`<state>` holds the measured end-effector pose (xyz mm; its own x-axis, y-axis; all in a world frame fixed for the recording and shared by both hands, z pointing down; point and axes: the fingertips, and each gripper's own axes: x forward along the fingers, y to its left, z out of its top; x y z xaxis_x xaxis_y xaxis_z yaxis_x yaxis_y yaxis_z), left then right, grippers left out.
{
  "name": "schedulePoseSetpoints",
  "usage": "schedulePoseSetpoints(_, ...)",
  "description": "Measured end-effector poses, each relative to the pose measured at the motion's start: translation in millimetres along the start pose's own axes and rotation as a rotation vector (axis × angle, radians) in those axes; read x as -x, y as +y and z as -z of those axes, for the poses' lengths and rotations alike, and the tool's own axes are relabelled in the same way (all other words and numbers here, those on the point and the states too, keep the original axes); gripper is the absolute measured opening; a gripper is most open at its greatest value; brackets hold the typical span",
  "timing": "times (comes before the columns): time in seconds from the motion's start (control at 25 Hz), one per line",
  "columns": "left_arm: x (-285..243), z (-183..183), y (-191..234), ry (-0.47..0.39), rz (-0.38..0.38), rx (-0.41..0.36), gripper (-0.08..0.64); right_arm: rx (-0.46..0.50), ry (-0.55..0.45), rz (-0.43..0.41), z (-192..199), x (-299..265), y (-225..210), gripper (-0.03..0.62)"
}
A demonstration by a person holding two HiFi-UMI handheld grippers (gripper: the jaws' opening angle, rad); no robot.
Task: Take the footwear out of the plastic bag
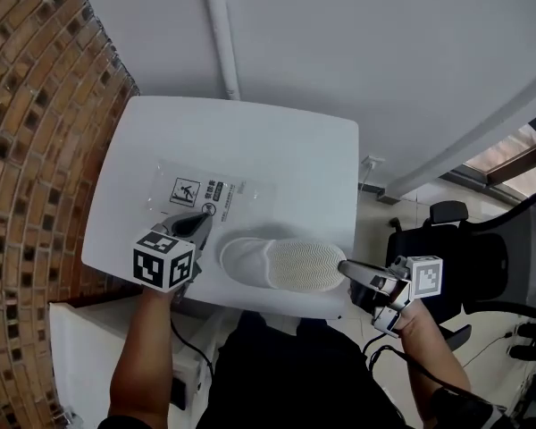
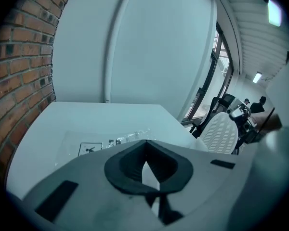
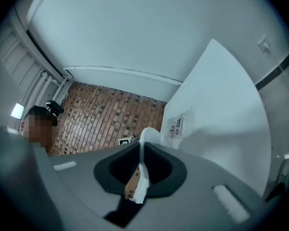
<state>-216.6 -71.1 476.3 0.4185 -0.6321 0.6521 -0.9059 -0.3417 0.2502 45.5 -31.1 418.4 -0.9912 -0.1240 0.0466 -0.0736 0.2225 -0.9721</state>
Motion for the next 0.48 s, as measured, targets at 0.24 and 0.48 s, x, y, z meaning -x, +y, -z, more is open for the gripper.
schedulePoseSetpoints(0.24,26,43,-33,0.027,0.028,0.058,0.006,-0.014,0.103,0.004,23,-27,-25,0.031)
schedulePoseSetpoints(0.48,39,72,-54,0.047,0.069,0.068,0.006,0.060,0.164,0.215,31,-40,-83,0.032)
